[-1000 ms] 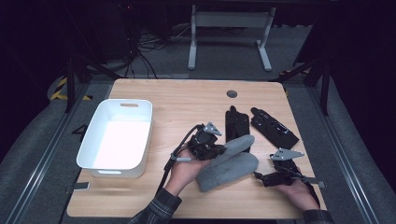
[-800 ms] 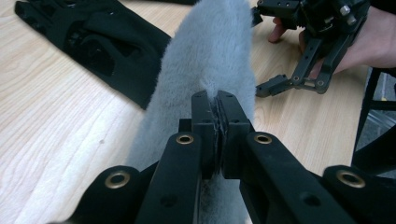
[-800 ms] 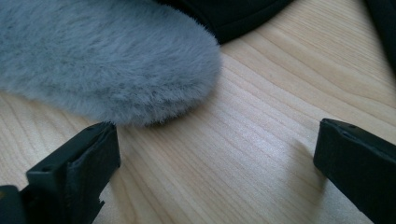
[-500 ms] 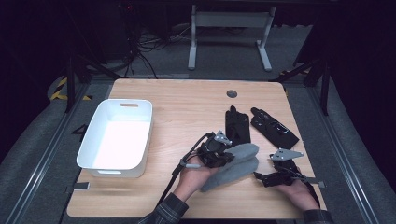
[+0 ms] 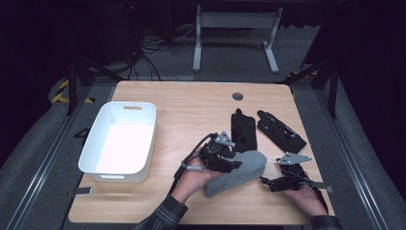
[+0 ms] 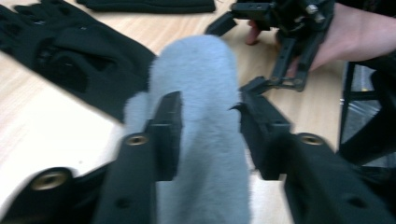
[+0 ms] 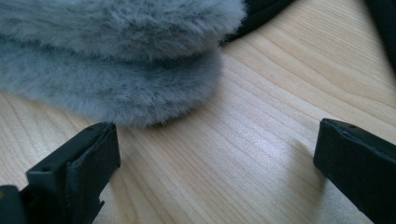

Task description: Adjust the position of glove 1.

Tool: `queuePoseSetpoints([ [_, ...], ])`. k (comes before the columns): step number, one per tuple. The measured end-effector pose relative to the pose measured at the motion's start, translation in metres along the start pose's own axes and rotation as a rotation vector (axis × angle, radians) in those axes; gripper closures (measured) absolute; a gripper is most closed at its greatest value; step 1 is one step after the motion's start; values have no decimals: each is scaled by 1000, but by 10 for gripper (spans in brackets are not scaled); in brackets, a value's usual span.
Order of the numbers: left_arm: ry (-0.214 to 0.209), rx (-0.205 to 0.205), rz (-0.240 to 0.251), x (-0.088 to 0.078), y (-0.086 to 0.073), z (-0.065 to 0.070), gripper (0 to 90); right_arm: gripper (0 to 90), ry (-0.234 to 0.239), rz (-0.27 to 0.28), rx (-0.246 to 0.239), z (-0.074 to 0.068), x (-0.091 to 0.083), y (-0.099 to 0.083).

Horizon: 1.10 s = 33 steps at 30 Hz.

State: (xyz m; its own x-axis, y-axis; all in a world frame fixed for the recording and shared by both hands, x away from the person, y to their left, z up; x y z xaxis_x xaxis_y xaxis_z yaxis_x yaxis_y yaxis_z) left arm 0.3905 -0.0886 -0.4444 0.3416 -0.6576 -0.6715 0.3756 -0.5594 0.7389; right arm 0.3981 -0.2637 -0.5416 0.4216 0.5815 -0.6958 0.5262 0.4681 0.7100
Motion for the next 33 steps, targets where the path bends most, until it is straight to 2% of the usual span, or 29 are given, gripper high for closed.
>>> queuePoseSetpoints([
  [1,1,-6,6,1,0,-3,543,8,0,0,0,0,0,0],
  [6,-10,-30,-26,10,-8,-24,370,8,0,0,0,0,0,0],
  [7,-15,-25,-42,13,-11,-30,313,8,0,0,0,0,0,0],
  [9,-24,-24,-44,15,-12,-32,260,8,0,0,0,0,0,0],
  [10,-33,-23,-45,17,-13,-34,260,8,0,0,0,0,0,0],
  [12,-75,-31,-54,24,-15,-34,180,8,0,0,0,0,0,0],
  [14,-84,-32,-56,28,-16,-33,169,8,0,0,0,0,0,0],
  [17,-81,-8,-89,37,-21,-30,160,8,0,0,0,0,0,0],
  [19,-76,17,-137,45,-28,-25,155,8,1,0,0,0,0,0],
  [22,-59,37,-176,49,-34,-23,154,8,1,0,0,0,0,0],
  [25,-48,41,-196,52,-37,-22,144,8,1,0,-1,0,0,0],
  [28,-65,41,-247,57,-46,-18,133,8,0,0,-1,0,0,0],
  [33,-75,27,-275,62,-52,-17,132,8,0,0,0,0,0,0],
])
Point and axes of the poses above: each handheld gripper's, and its own axes: x roughly forward along the jaws, y roughly out of its top, z roughly to its right, the point moved 10 cm from there along x, roughly forward along the jaws, and after that the axes turned 11 degrees about y, right-handed, at the moved point
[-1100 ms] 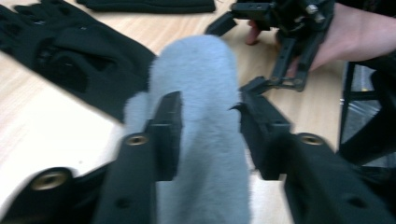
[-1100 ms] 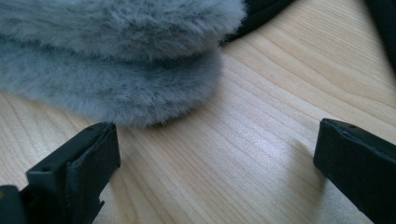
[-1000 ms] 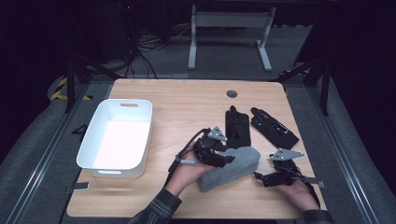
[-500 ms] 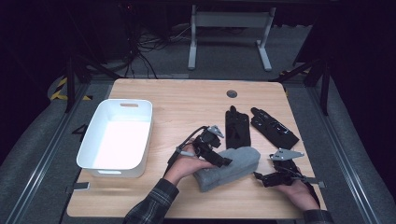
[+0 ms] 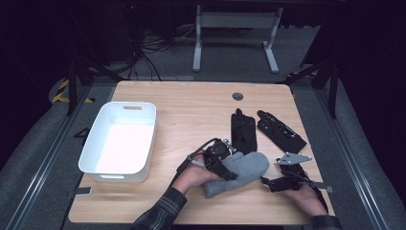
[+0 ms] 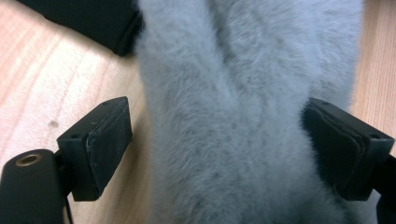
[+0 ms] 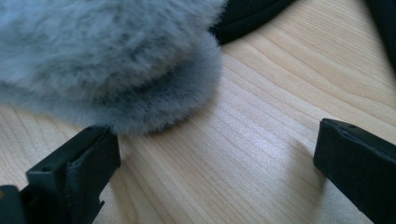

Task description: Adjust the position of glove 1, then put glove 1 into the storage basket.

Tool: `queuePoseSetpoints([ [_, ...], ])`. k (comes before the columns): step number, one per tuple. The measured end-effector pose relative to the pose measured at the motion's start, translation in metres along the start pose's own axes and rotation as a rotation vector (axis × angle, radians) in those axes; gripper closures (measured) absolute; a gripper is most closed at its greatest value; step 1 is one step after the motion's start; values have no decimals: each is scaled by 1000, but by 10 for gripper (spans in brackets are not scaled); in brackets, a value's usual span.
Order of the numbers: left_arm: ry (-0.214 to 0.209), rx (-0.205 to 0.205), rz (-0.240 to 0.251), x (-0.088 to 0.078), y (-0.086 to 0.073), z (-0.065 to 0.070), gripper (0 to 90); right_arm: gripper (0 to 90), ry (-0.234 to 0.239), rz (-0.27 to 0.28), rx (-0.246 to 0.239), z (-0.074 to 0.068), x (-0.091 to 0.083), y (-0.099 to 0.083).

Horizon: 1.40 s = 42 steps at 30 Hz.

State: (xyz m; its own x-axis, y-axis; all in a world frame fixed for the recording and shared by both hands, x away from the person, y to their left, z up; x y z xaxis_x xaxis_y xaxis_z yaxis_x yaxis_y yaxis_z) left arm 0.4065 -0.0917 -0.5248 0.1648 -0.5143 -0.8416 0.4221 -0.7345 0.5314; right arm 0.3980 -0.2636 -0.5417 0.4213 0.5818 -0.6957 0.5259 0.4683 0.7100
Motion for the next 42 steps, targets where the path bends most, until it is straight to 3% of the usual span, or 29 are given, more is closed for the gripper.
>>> queuePoseSetpoints([
  [9,-24,18,-35,3,-4,5,174,8,0,0,0,0,0,0],
  [14,-56,36,-45,2,-4,9,329,8,0,0,-1,0,0,0],
  [15,-65,34,-47,1,-4,10,329,8,0,0,0,0,0,0],
  [20,-101,16,-87,0,-5,14,499,8,0,0,0,0,0,0],
  [27,-77,21,-113,-5,-4,15,667,8,0,0,-1,0,0,0],
  [33,-51,26,-100,-11,-2,16,695,8,1,0,-1,0,0,0],
  [38,-53,17,-85,-19,-1,16,698,8,1,0,-1,0,0,0],
  [42,-53,-14,-54,-31,0,10,697,8,1,0,-2,0,0,0],
])
Point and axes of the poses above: each handheld gripper's, and its own axes: x roughly forward along the jaws, y roughly out of its top, z roughly to its right, the point moved 10 cm from there along x, roughly forward along the jaws, and after that the axes turned 11 degrees about y, right-handed, at the moved point
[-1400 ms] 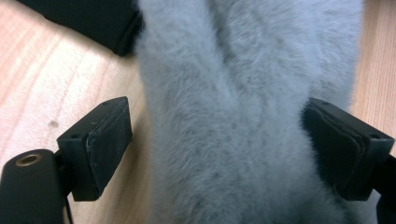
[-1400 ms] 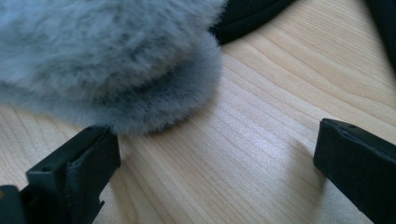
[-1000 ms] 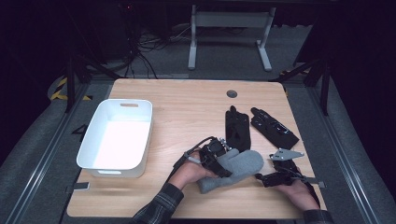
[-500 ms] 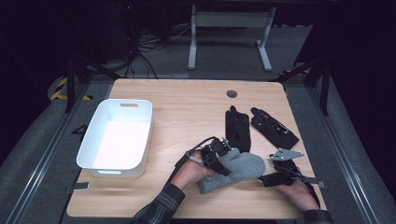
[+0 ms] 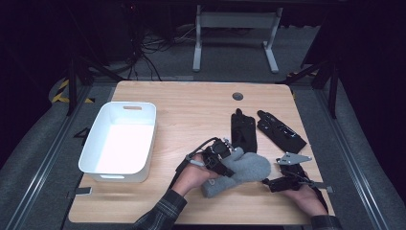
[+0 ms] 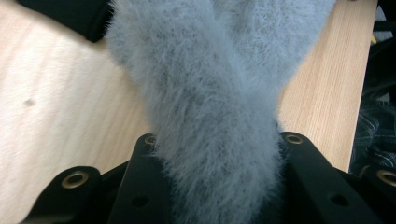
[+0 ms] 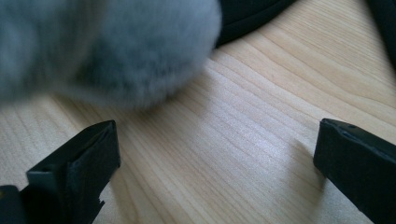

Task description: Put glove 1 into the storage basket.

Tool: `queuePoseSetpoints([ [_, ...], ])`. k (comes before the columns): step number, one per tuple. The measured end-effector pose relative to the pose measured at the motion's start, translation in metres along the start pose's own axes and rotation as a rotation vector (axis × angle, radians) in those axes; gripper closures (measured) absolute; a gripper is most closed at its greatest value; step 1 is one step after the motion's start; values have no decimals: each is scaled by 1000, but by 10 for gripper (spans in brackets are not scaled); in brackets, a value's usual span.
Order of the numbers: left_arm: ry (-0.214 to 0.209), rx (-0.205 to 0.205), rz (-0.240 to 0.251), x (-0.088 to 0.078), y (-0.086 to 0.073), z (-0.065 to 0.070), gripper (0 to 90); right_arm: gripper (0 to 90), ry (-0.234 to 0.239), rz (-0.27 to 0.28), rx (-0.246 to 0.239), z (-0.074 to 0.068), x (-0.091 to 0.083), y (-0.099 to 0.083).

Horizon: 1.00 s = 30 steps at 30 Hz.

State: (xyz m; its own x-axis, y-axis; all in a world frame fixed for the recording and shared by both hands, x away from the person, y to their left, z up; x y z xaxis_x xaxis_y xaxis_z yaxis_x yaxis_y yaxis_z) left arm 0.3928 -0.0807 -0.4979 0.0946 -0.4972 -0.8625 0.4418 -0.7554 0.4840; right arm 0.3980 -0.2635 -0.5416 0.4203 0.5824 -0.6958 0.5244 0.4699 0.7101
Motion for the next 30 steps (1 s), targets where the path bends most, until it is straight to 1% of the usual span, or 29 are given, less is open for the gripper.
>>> queuePoseSetpoints([
  [1,0,0,0,0,0,0,696,8,0,0,0,0,0,0],
  [2,-2,-12,12,-3,0,-1,696,8,0,0,0,0,0,0],
  [5,-3,-14,24,-11,0,-4,695,8,0,0,0,0,0,0],
  [6,-7,-24,37,-15,1,-4,694,8,0,0,0,0,0,0],
  [9,-13,-30,54,-25,2,-6,693,9,0,0,-1,0,0,0],
  [10,-8,-30,61,-29,3,-7,693,9,0,0,-1,0,0,0],
  [11,-4,-40,70,-33,4,-8,693,8,0,0,-1,0,0,0],
  [13,4,-39,74,-40,4,-11,692,8,0,0,-1,0,0,0],
  [16,18,-55,96,-52,5,-16,692,8,0,0,-1,0,0,0],
  [19,29,-66,114,-66,5,-23,692,8,0,0,-1,0,0,0],
  [21,48,-75,122,-74,5,-28,691,9,0,0,0,0,0,0],
  [22,57,-83,132,-82,5,-32,691,9,-1,0,-1,0,0,0],
  [23,57,-83,132,-82,5,-32,691,9,-1,0,0,0,0,0],
  [24,61,-84,131,-86,4,-35,691,9,-1,0,0,0,0,0],
  [26,71,-103,148,-97,4,-41,690,10,-1,0,0,0,0,0],
  [30,88,-111,157,-110,2,-48,689,10,-1,0,0,0,0,0],
])
Point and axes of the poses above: each handheld gripper's, and its own axes: x roughly forward along the jaws, y roughly out of its top, z roughly to its right, the point moved 10 cm from there along x, roughly forward along the jaws, and after that the axes turned 11 degrees about y, right-handed, at the moved point
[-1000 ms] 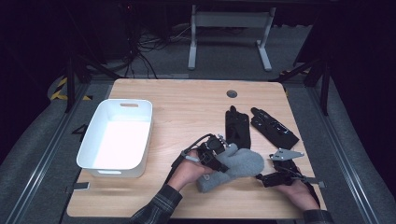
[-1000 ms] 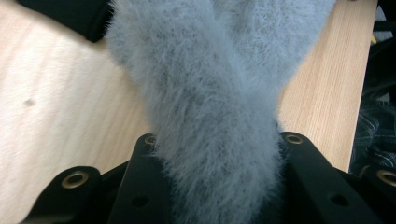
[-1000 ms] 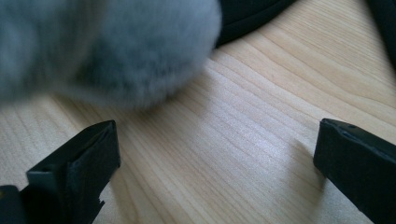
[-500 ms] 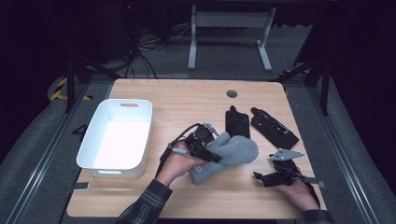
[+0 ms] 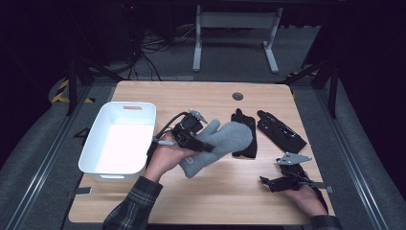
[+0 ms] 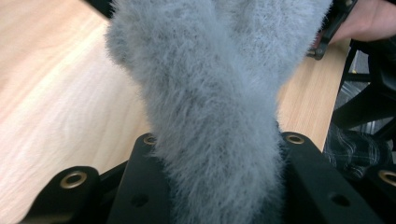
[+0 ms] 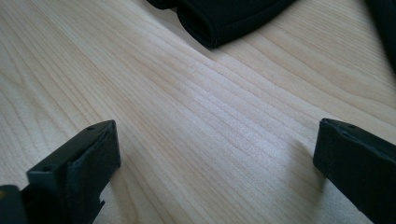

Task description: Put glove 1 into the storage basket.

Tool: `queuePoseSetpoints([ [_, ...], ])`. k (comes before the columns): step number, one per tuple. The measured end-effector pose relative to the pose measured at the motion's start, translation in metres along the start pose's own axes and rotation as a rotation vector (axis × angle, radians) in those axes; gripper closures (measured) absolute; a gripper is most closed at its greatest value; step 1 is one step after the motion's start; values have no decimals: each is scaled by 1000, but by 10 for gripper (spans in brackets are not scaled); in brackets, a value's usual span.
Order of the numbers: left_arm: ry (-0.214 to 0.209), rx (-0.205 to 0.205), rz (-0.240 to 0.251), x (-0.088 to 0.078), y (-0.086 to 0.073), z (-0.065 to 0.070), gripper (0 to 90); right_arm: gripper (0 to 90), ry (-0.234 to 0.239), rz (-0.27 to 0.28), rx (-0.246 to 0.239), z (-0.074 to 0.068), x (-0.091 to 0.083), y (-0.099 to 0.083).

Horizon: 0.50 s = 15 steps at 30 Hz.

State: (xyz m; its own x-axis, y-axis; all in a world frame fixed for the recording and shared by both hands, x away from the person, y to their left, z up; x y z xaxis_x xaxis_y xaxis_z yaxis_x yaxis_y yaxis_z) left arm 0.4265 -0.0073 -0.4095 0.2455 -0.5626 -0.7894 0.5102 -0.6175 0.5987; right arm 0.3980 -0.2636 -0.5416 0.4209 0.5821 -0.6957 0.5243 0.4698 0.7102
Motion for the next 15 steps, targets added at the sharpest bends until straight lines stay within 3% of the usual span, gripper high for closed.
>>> queuePoseSetpoints([
  [15,78,-83,43,-44,-12,-43,685,11,-1,0,2,0,0,0],
])
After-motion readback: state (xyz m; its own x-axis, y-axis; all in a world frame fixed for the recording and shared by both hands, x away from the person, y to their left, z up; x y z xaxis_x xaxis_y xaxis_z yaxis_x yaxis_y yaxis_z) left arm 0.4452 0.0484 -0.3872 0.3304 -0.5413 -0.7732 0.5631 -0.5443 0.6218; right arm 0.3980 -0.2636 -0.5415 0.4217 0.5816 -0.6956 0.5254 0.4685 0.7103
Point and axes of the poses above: each handheld gripper's, and its own axes: x roughly forward along the jaws, y roughly out of its top, z roughly to its right, the point moved 10 cm from there along x, roughly forward along the jaws, and after that the axes turned 11 degrees about y, right-handed, at the moved point
